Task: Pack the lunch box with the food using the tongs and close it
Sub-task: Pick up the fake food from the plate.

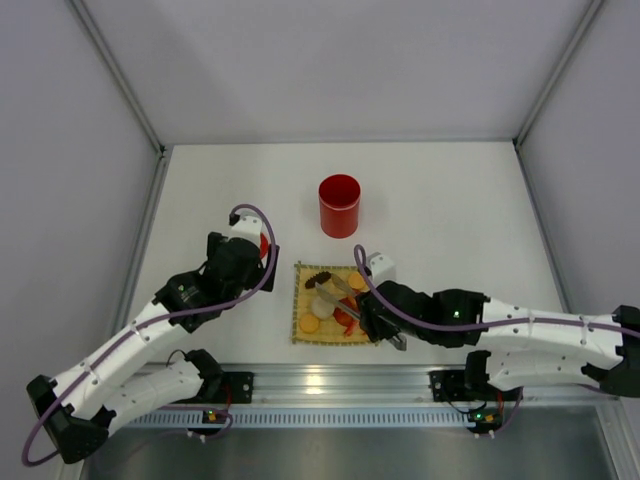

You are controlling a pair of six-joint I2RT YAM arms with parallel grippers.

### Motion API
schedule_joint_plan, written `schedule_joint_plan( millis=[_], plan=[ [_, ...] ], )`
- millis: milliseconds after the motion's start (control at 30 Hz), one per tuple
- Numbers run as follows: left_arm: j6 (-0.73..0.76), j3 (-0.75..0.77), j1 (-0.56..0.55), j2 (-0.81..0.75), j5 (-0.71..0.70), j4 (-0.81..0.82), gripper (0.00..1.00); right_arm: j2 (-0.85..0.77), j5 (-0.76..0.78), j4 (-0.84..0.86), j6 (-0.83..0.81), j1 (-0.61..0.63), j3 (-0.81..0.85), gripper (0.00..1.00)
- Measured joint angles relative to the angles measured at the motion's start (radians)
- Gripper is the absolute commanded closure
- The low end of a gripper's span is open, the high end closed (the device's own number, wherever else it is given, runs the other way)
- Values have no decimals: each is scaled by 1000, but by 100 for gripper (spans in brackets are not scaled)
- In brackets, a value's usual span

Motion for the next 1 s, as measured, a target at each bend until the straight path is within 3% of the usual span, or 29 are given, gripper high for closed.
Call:
schedule_joint_plan(
  millis=[267, 1000],
  plan=[
    [0, -3, 0, 0, 1, 0, 1, 32, 37, 9, 3, 29, 18, 50],
    [0, -4, 0, 0, 1, 0, 1, 145, 43, 13, 20, 77, 26, 47]
  ],
)
